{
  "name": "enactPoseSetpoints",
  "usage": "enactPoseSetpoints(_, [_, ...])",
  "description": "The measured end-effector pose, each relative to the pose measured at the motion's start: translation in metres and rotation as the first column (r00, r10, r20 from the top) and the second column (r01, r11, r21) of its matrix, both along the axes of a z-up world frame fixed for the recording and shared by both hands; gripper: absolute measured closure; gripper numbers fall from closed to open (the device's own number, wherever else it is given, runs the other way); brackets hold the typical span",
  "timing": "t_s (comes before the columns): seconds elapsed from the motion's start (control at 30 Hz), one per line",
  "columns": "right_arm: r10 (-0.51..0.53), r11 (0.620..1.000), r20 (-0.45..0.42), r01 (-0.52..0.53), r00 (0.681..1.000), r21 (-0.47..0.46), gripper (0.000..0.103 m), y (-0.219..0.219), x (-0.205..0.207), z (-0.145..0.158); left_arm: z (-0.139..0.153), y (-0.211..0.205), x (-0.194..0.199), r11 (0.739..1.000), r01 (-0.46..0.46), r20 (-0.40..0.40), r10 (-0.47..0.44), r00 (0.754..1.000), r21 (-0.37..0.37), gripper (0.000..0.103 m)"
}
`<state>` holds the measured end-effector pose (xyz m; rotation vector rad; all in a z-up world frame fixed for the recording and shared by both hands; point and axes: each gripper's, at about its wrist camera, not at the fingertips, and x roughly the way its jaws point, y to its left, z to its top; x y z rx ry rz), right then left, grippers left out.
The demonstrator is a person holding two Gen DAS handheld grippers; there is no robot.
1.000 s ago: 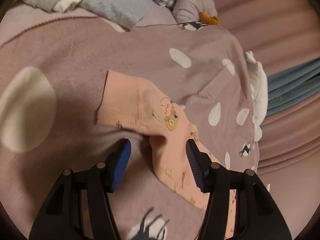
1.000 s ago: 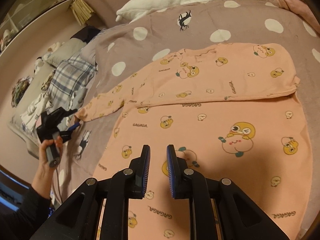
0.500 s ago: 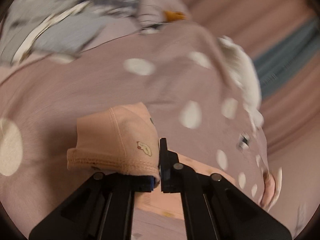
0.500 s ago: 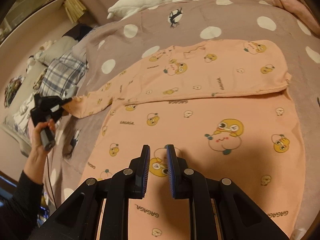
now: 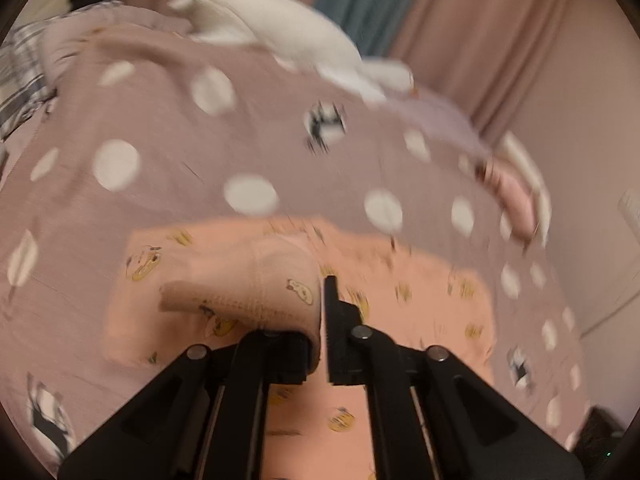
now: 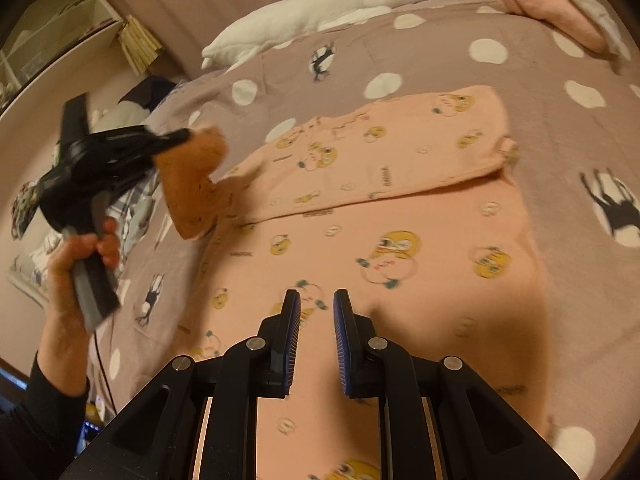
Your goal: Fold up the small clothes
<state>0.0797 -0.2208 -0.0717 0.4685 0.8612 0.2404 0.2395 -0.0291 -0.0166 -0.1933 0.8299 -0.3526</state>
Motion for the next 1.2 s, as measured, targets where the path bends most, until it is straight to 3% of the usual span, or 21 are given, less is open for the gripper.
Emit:
enactPoseSetpoints(0.03, [-0.013, 1.000, -0.003, 0.013, 1.000, -0.005, 0.088, -0.004, -0.003, -0.001, -0.013, -0.020, -0.001, 0.999, 0.015, -0.024, -0.014, 1.000, 0.047, 0.096])
enactPoseSetpoints(0.1, [-0.035, 0.999, -0.010, 0.035, 0.999, -0.013, 0.088, -0.011, -0.007, -0.005, -0.029, -0.041, -0.004, 0.994, 0.040, -0.062, -0.034, 0.997, 0.106, 0.086])
enactPoseSetpoints(0.17, [-0.055, 0.998, -0.025, 0.055, 0.998, -0.010, 0.088, -0.020, -0.011, -0.010, -0.050, -0.060, -0.004, 0.981, 0.070, -0.120, -0.048, 0.992, 0.183, 0.043])
enactPoseSetpoints(0.23, [-0.074, 0.997, -0.036, 0.074, 0.997, -0.002, 0.088, -0.028, -0.015, -0.014, -0.060, -0.069, -0.011, 0.964, 0.093, -0.119, -0.064, 0.991, 0.250, 0.029])
enactPoseSetpoints(0.33, [-0.093, 0.996, -0.036, 0.093, 0.995, 0.008, 0.088, -0.033, -0.020, -0.016, -0.063, -0.065, -0.020, 0.952, 0.137, -0.121, -0.107, 0.987, 0.274, 0.027])
enactPoseSetpoints(0.43, [-0.092, 0.996, -0.030, 0.093, 0.995, 0.018, 0.088, -0.034, -0.020, -0.015, -0.052, -0.040, -0.038, 0.974, 0.134, -0.104, -0.117, 0.988, 0.181, 0.025])
enactPoseSetpoints(0.53, [-0.071, 0.997, -0.027, 0.072, 0.997, 0.028, 0.088, -0.029, -0.014, -0.015, -0.039, 0.005, -0.062, 0.994, 0.067, -0.060, -0.062, 0.996, 0.091, 0.016])
enactPoseSetpoints(0.67, [-0.013, 0.999, -0.026, 0.015, 1.000, 0.048, 0.088, -0.010, 0.006, -0.016, -0.034, 0.053, -0.085, 0.996, -0.031, -0.034, 0.034, 0.999, 0.082, 0.008])
enactPoseSetpoints(0.83, [0.114, 0.993, 0.029, -0.113, 0.993, -0.030, 0.088, 0.040, 0.047, 0.002, -0.036, 0.098, -0.103, 0.989, -0.129, -0.044, 0.133, 0.990, 0.076, 0.008])
enactPoseSetpoints(1.0, [0.259, 0.957, 0.064, -0.247, 0.964, -0.150, 0.087, 0.104, 0.096, 0.018, -0.046, 0.126, -0.117, 0.982, -0.187, -0.084, 0.189, 0.978, 0.021, 0.008])
enactPoseSetpoints(1.13, [0.313, 0.926, 0.018, -0.301, 0.949, -0.229, 0.061, 0.138, 0.119, 0.011, -0.051, 0.142, -0.129, 0.976, -0.219, -0.100, 0.218, 0.971, 0.002, 0.008])
enactPoseSetpoints(1.2, [0.322, 0.908, 0.000, -0.308, 0.947, -0.283, 0.061, 0.149, 0.126, 0.003, -0.055, 0.150, -0.135, 0.971, -0.240, -0.113, 0.237, 0.965, -0.010, 0.008])
